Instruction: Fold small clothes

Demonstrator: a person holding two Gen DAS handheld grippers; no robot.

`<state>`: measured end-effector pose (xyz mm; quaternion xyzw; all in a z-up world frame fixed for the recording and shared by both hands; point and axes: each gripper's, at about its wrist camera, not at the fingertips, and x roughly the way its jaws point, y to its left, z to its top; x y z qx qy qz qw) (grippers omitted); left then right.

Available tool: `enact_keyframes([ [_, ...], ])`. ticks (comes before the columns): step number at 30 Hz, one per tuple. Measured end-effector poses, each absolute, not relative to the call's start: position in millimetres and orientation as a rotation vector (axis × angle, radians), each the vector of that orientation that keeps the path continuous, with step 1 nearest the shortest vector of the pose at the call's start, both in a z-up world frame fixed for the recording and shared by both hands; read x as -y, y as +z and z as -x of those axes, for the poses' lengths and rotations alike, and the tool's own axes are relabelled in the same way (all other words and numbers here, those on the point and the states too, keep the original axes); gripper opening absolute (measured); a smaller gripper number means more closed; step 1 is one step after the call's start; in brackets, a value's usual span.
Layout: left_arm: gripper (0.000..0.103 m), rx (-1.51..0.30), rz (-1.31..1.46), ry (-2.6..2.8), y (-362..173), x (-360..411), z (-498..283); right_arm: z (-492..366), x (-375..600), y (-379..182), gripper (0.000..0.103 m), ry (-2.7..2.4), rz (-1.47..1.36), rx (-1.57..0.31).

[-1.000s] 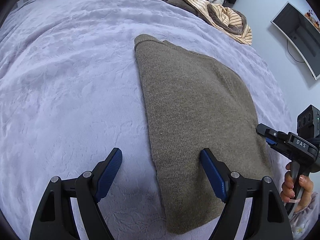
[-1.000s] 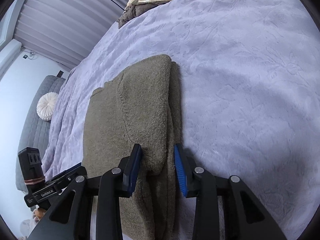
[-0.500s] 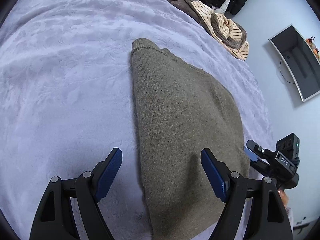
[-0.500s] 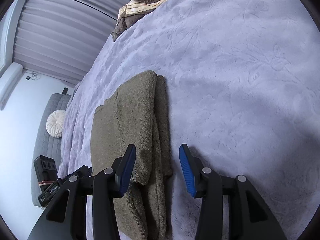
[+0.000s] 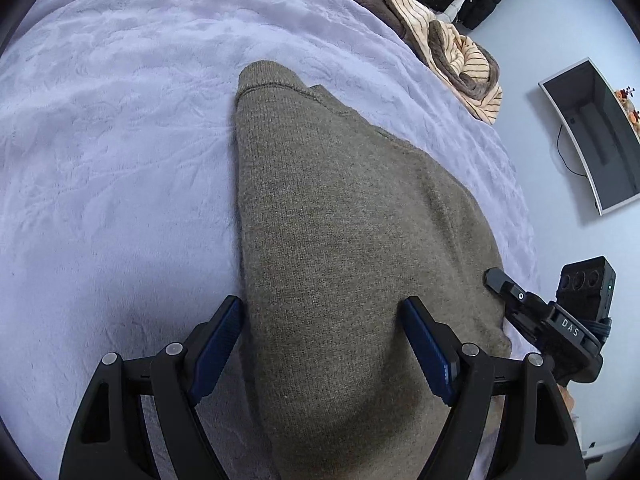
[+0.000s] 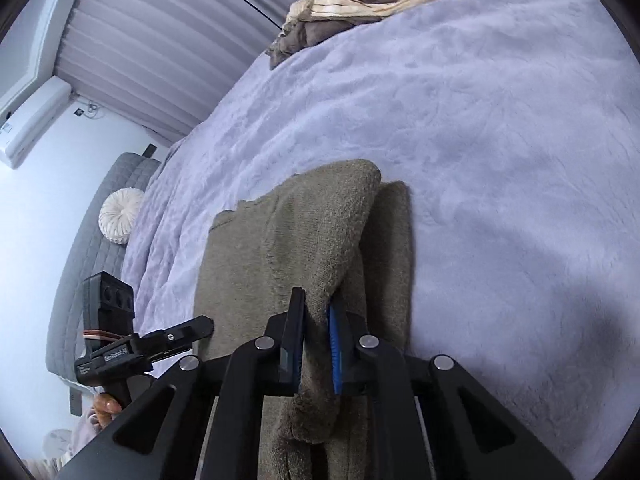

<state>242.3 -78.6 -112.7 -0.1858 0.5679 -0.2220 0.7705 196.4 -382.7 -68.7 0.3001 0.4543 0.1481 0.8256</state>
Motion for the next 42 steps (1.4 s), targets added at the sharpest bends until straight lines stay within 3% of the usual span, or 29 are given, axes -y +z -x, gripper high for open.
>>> enact_keyframes([
  [5,0.087,-1.228,0.379,-0.468,-114.9,84.4,-239.5,-193.9,412.8,-100.1,0.016,0.226,-0.726,-1.033],
  [10,0.087,-1.218,0.317,-0.458,-109.4,89.7,-238.6,-175.1,421.3,-94.4,0.047,0.270,-0.779,-1.021],
  [17,0.087,-1.218,0.301,-0.440,-107.1,90.4,-237.7,-172.3,420.3,-97.2,0.054,0.311,-0.768,-1.052],
  [20,0.087,-1.211,0.277,-0.434,-105.2,93.1,-237.1,-178.9,412.9,-99.5,0.064,0.326,-0.759,-1.061],
  [33,0.087,-1.240,0.306,-0.504,-111.3,99.7,-240.7,-193.2,397.7,-106.1,0.066,0.371,-0.682,-1.136],
  [38,0.100,-1.246,0.263,-0.542,-115.8,114.8,-243.6,-207.7,380.4,-109.2,0.067,0.426,-0.661,-1.160],
  [42,0.101,-1.243,0.263,-0.547,-117.9,117.5,-245.8,-219.2,370.8,-118.6,0.068,0.450,-0.709,-1.168],
])
